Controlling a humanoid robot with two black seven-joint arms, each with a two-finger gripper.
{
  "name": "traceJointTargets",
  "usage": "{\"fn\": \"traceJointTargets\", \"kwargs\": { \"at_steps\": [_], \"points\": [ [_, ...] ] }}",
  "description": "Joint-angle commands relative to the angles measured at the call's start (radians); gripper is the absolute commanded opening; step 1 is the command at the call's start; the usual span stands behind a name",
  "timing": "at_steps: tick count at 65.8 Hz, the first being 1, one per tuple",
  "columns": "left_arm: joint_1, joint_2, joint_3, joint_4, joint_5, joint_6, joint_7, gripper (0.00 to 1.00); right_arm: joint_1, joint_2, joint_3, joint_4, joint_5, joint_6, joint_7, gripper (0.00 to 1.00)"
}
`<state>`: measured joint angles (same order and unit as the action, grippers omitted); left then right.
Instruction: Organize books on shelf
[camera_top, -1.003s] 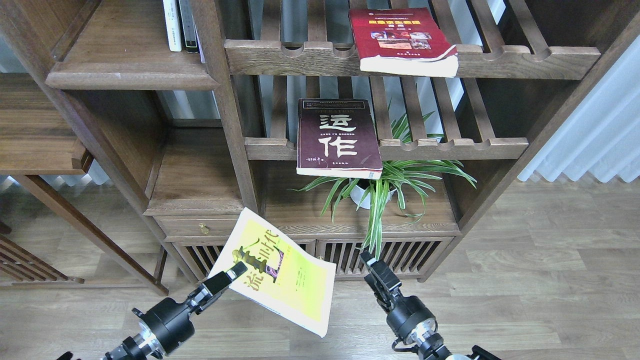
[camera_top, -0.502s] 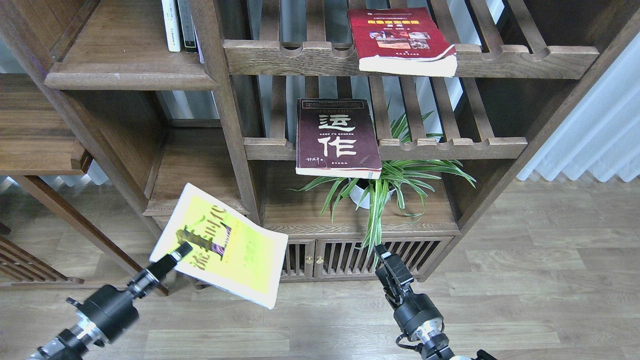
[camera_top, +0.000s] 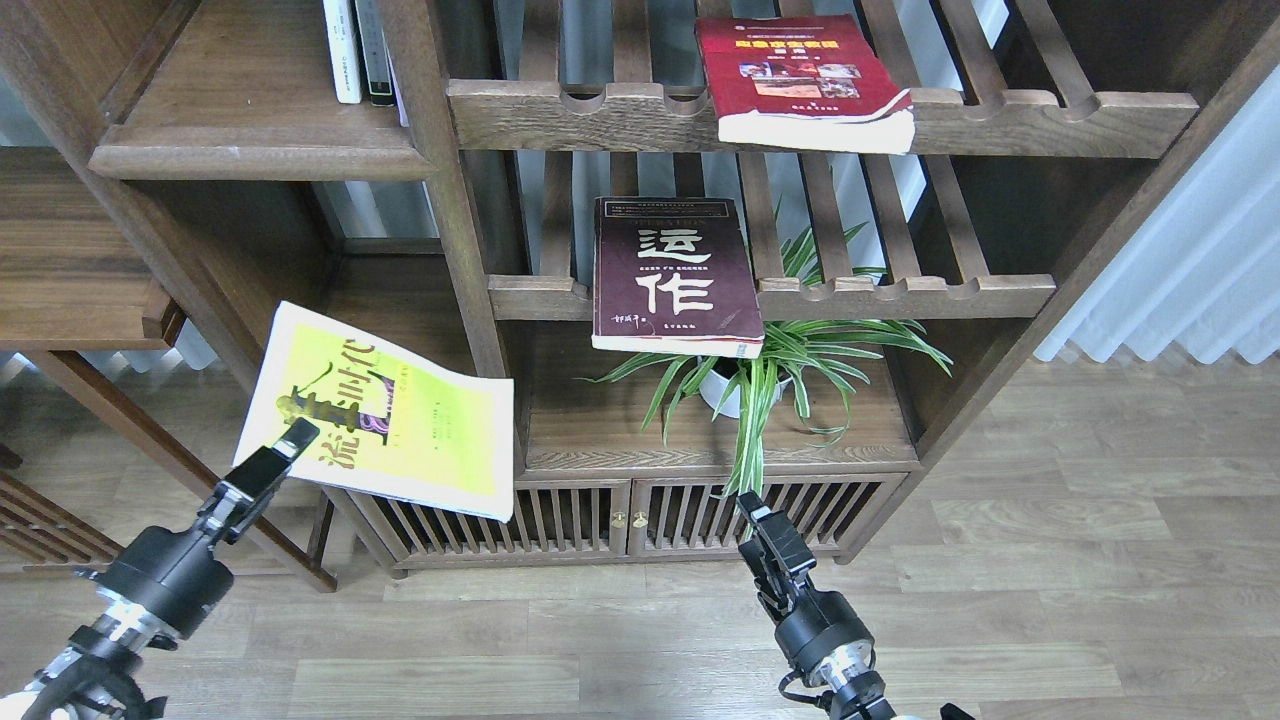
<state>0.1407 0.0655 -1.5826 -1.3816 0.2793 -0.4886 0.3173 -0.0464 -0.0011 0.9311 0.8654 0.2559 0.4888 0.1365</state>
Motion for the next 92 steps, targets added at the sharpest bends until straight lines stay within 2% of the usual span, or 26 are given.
{"fn": "traceJointTargets", "kwargs": {
  "at_steps": [1, 8, 13, 17, 34, 55, 78, 92],
  "points": [
    [0.0, -0.066, -0.025, -0.002, 0.072, 0.0, 0.002, 0.03, 0.0, 0.001, 0.0, 0.0, 0.0, 0.0, 0.0, 0.99],
    [0.0, -0.066, -0.065, -0.004, 0.075, 0.0, 0.014, 0.03, 0.0, 0.001, 0.002, 0.0, 0.0, 0.0, 0.0, 0.99],
    [0.0, -0.066, -0.115, -0.002, 0.075, 0.0, 0.057, 0.03, -0.001, 0.001, 0.009, 0.0, 0.002, 0.0, 0.0, 0.99],
    [0.0, -0.066, -0.149, -0.002, 0.075, 0.0, 0.074, 0.03, 0.0, 0.001, 0.017, 0.0, 0.002, 0.0, 0.0, 0.99],
    [-0.099, -0.064, -0.252, -0.002, -0.011, 0.0, 0.074, 0.03, 0.003, 0.001, 0.018, -0.006, 0.0, 0.0, -0.002, 0.99],
    [-0.291, -0.006, -0.235, -0.002, -0.081, 0.0, 0.08, 0.03, 0.013, 0.001, 0.018, -0.032, 0.0, 0.0, -0.002, 0.99],
    [-0.507, 0.126, -0.209, -0.002, -0.103, 0.0, 0.082, 0.03, 0.016, 0.001, 0.018, -0.043, 0.0, 0.0, -0.002, 0.99],
    [-0.569, 0.197, -0.197, -0.002, -0.107, 0.0, 0.085, 0.03, 0.016, 0.001, 0.018, -0.046, 0.002, 0.0, -0.002, 0.99]
  ]
}}
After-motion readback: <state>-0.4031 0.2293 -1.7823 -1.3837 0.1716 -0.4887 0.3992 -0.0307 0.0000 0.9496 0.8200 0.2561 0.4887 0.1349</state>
